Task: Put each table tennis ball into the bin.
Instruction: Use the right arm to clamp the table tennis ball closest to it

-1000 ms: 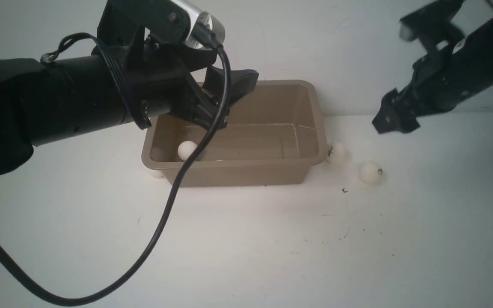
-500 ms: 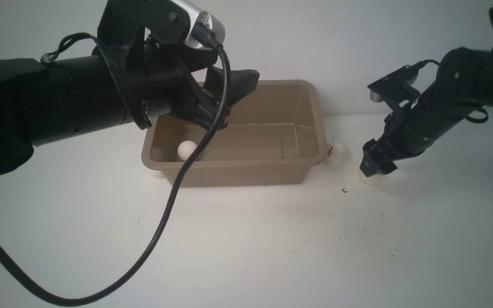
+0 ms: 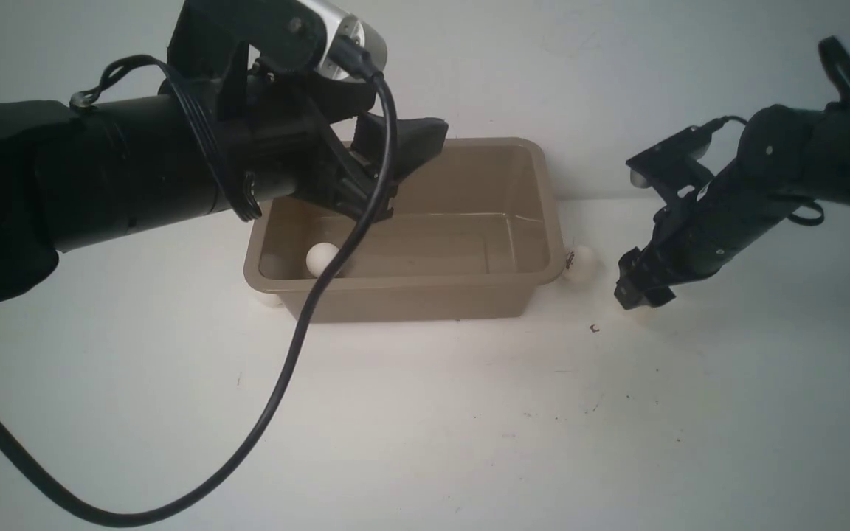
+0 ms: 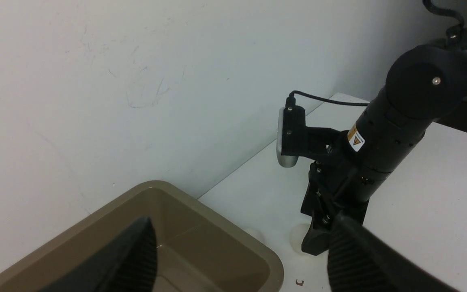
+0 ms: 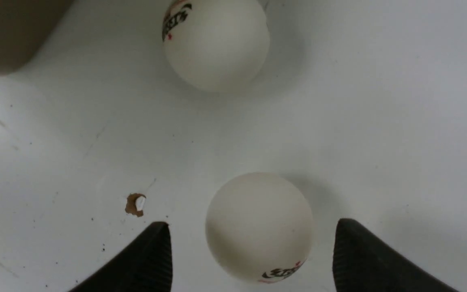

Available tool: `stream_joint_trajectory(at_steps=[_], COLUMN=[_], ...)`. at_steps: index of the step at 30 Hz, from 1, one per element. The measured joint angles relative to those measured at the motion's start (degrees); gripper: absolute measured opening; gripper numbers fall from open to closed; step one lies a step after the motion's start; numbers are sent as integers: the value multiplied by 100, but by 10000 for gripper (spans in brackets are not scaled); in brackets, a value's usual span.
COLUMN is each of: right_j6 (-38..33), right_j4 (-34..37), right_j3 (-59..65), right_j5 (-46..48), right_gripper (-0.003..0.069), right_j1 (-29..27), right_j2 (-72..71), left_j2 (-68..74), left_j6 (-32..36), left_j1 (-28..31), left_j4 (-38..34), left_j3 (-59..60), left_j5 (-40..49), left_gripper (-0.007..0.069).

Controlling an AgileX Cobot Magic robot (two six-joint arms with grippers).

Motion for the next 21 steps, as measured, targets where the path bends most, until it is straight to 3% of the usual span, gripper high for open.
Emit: stream_joint_trajectory(at_steps=[9,14,21], right_j6=[-4,37,-294], right_j4=[24,24,361], right_j3=[0,0,0], right_j5=[-129,-357,-517], right_gripper=[476,354,359], right_j1=[0,0,94], right_j2=[267,277,-674], left_j2=[0,0,0], left_j6=[0,0,0], left_j1=[0,0,0], left_j4=[-12,-38,-45], left_j3=[0,0,0], left_j5=[2,2,7], left_gripper=[513,513,513])
